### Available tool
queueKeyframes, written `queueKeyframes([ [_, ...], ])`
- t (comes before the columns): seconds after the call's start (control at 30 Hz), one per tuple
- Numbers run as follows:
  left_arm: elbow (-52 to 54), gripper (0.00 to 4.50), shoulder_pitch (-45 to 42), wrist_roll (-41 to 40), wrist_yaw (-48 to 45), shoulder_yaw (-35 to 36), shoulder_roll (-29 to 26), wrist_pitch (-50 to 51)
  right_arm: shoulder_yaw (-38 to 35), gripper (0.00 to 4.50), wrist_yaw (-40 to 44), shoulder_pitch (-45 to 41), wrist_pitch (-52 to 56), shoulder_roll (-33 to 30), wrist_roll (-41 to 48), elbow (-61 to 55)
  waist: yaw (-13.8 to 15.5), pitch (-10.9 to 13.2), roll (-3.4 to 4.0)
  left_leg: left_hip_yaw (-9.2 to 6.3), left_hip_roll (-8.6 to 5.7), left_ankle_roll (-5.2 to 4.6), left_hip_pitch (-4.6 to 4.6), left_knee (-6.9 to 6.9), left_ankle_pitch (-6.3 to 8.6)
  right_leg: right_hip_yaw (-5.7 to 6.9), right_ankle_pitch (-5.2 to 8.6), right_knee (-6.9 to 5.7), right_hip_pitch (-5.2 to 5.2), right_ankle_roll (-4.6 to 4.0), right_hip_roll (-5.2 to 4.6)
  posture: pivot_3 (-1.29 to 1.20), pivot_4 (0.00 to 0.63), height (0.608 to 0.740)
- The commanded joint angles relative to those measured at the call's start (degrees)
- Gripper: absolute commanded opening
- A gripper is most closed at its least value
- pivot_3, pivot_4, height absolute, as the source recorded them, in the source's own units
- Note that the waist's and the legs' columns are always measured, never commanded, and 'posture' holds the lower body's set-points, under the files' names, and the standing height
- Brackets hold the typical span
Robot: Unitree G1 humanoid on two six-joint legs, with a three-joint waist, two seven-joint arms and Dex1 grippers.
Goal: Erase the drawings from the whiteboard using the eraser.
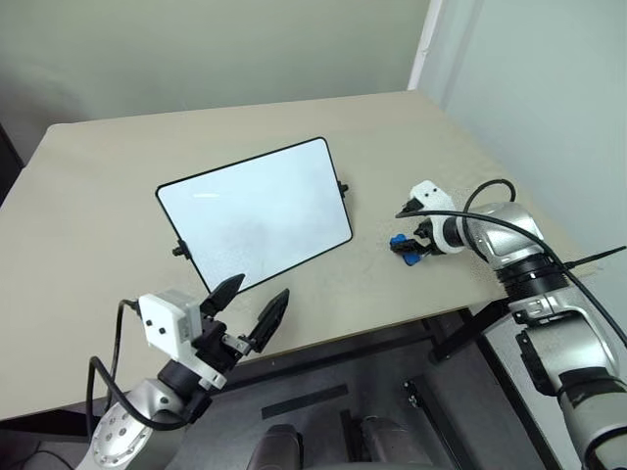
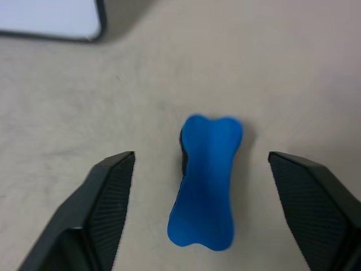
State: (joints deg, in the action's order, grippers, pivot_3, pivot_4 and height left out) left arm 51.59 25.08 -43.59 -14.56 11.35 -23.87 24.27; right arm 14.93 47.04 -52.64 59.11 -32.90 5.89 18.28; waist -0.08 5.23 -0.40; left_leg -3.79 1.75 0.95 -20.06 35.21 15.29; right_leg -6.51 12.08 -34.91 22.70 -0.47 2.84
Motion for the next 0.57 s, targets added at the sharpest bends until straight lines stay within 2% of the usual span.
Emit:
queueKeyframes([
  [0.03,1.7,4.5,-0.3,-0.6,-0.5,1.3,-0.4,-0.9,-4.5,3.86,3.2,2.5,0.0,-3.4,4.1,-10.4,0.1,0.0,-0.02,0.0,-0.01,0.0,0.02,0.01,0.0,0.0,0.03,0.01,-0.04,0.01,0.0,0.0,0.15,0.727],
  [0.23,-0.5,4.5,-2.4,-1.5,-1.7,2.3,-1.3,-0.3,-12.7,3.86,5.2,11.1,-2.0,-5.1,12.0,-24.5,0.2,0.0,-0.07,0.01,-0.04,0.01,0.05,0.01,0.0,-0.01,0.21,-0.02,-0.33,0.13,0.01,0.0,0.15,0.727],
  [0.37,0.0,4.5,-2.8,-2.4,-1.1,2.1,-1.7,0.5,-13.5,3.86,5.1,13.9,-3.9,-5.7,13.4,-26.7,0.0,0.0,-0.07,0.01,-0.04,0.0,0.11,0.07,-0.02,-0.02,0.42,0.0,-0.38,0.49,0.02,0.0,0.15,0.727],
  [0.57,-0.1,4.5,-2.2,-2.7,-1.5,2.4,-1.9,0.5,-12.4,3.86,4.0,14.8,-5.5,-6.3,13.0,-25.8,0.0,0.0,-0.04,0.0,-0.04,-0.05,0.12,0.1,-0.05,-0.03,0.43,-0.02,-0.39,0.51,0.02,0.0,0.15,0.727],
])
